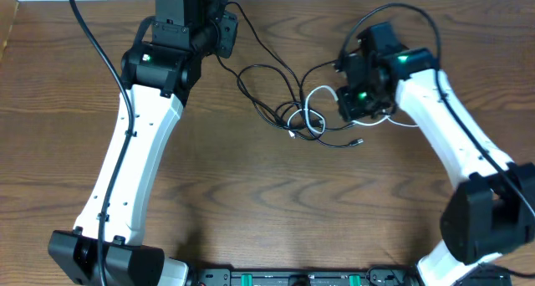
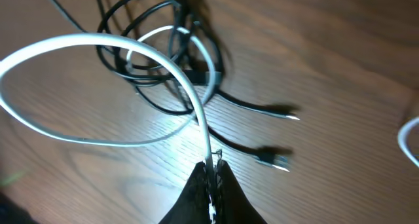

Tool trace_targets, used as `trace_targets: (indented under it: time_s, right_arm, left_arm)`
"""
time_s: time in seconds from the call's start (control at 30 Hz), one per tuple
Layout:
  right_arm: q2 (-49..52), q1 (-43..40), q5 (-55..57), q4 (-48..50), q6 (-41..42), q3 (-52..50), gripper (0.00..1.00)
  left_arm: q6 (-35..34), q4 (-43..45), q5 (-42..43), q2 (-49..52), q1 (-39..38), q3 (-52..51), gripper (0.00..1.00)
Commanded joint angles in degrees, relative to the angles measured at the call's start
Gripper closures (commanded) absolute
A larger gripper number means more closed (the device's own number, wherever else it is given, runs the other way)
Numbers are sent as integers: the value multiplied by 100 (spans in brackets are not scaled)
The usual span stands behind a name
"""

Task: Untangle cables

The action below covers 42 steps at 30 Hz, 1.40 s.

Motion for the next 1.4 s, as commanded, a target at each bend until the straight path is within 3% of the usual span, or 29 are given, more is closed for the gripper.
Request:
trace_targets:
  time_s: [0.0, 0.27, 0.57, 0.8, 1.27, 1.3, 1.33, 1.37]
  right_arm:
    - [-223, -177, 118, -66, -85, 96, 99]
    - [-557, -573, 271, -317, -61, 455, 99]
    - [-1172, -1123, 1021, -1134, -85, 1561, 99]
    - [-1346, -1777, 1272, -1440, 70, 1915, 99]
    - [-1154, -1873, 791, -1585, -90, 1902, 99]
    - [-1086, -1851, 739, -1611, -94, 1902, 98]
    - [-999, -1803, 636, -1641, -155, 1899, 91]
    - [-883, -1735, 494, -1674, -219, 1899, 76]
  left_arm:
    - [74, 11, 70, -48, 24, -46, 93]
    - [76, 9, 70, -48, 24, -46, 92]
    - [79, 15, 0, -37, 26, -46, 93]
    - [81, 129, -1346, -37, 66, -46, 93]
    - [74, 98, -981, -39, 286, -46, 93]
    - [74, 96, -981, -39, 286, -46, 93]
    - [72, 96, -981, -39, 286, -46, 92]
    - [72, 92, -979, -39, 286, -46, 93]
